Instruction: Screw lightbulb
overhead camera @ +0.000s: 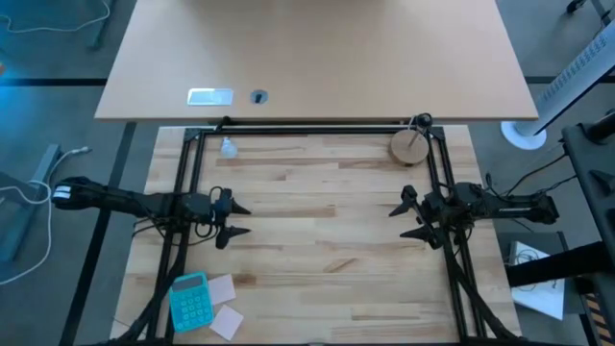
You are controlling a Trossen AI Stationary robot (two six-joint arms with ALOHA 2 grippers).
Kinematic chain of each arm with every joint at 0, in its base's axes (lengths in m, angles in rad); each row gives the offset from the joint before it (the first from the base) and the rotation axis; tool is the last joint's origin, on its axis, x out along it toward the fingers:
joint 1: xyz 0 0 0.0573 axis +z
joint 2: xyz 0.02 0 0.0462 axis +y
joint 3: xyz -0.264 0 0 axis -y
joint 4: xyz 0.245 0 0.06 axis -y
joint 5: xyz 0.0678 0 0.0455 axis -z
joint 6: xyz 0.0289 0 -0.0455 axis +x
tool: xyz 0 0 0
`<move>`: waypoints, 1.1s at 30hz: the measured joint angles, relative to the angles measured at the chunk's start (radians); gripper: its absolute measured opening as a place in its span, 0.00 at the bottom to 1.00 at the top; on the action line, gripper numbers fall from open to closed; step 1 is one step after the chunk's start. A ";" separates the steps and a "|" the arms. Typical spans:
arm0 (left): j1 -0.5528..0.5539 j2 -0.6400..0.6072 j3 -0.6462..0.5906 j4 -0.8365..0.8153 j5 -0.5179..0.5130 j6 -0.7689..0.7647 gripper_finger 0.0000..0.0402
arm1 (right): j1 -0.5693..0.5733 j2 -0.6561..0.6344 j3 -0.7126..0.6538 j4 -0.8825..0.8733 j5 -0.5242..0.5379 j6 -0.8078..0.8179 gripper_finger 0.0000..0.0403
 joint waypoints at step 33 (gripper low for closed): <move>0.000 0.000 0.000 0.000 0.001 0.000 0.72 | -0.002 0.537 0.386 0.236 0.733 0.254 0.77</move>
